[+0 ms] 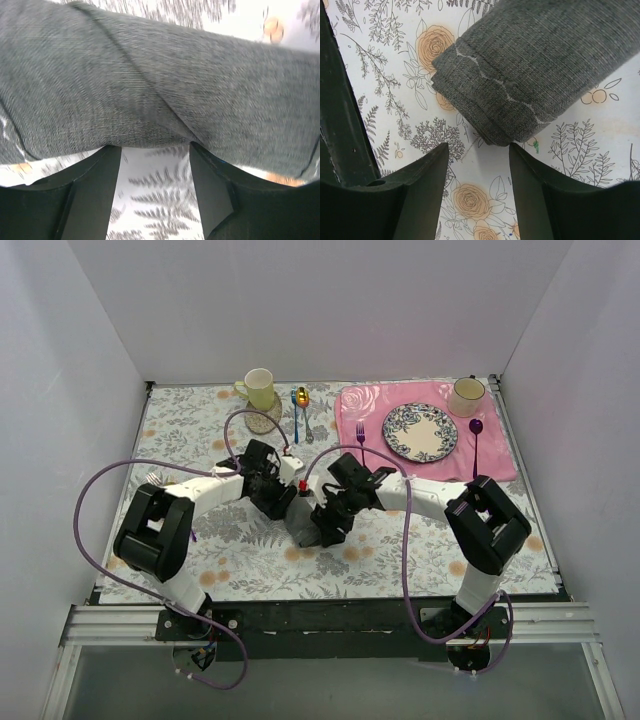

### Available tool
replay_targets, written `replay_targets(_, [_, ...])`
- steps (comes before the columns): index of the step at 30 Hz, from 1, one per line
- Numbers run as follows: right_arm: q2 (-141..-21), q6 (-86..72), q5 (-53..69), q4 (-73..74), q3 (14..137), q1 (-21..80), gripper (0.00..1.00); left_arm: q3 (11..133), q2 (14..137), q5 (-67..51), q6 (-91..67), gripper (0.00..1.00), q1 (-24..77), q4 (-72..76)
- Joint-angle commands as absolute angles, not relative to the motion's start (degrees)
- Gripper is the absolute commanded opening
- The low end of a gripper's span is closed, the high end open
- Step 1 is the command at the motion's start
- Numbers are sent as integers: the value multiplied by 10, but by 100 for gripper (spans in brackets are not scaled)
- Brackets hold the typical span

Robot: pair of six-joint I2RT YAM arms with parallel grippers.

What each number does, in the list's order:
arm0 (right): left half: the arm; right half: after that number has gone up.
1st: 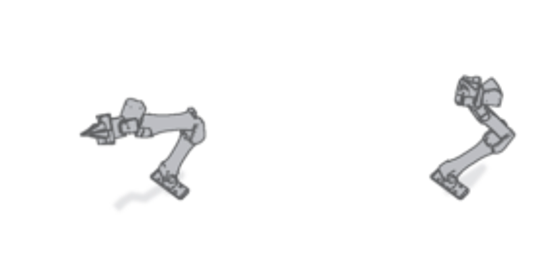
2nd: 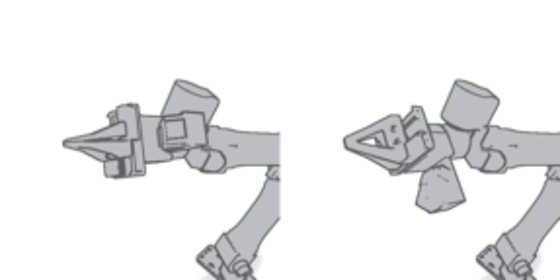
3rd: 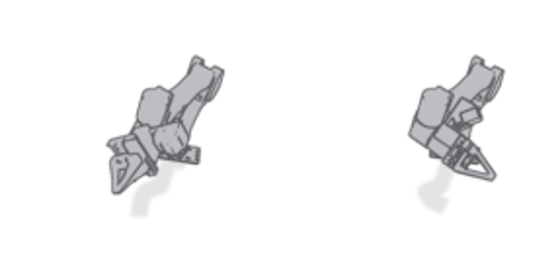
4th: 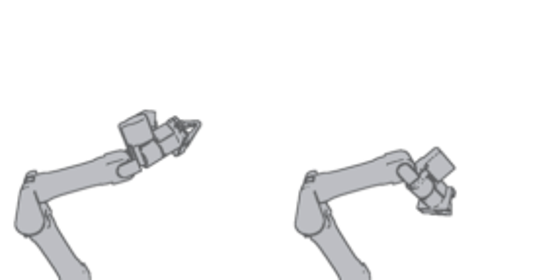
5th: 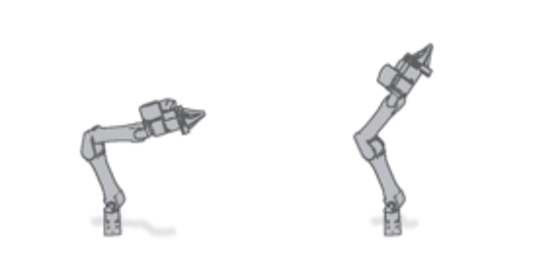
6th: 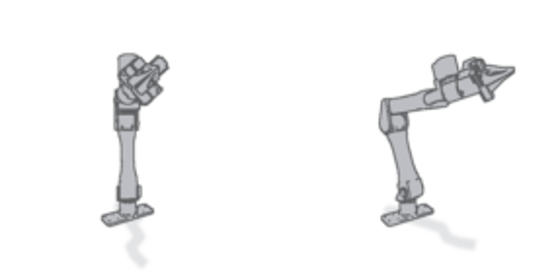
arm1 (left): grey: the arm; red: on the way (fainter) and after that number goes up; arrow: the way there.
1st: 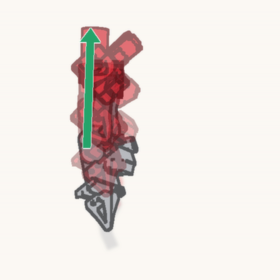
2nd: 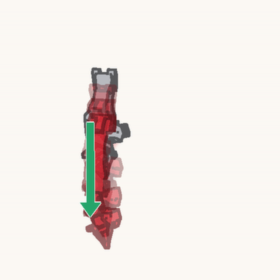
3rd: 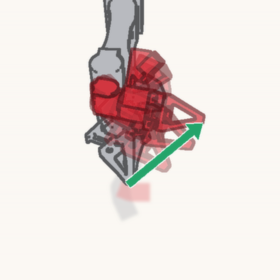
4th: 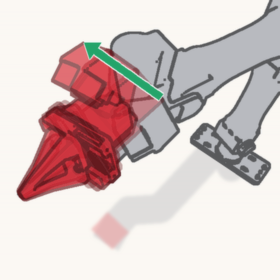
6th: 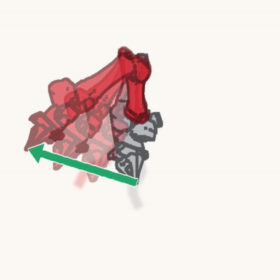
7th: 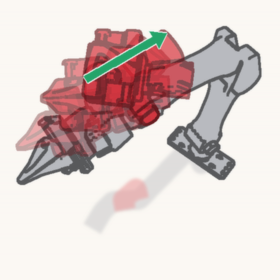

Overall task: Fold the napkin into a case and place the utensils inside
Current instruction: Smooth out the smaller rectangle-folded napkin at the center of the board.

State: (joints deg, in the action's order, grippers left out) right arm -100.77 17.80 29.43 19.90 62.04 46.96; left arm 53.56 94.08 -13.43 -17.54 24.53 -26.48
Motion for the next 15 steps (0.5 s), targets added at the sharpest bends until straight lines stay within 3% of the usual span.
replay_targets(1, [-1004, 160, 320, 181, 617, 475, 60, 548, 973, -162, -165, 58, 249, -231])
replay_targets(7, [-985, 157, 353, 188, 639, 476, 62, 546, 986, -153, -149, 62, 237, -227])
replay_targets(15, [-914, 177, 331, 155, 635, 457, 61, 554, 870, -274, -151, 68, 121, -307])
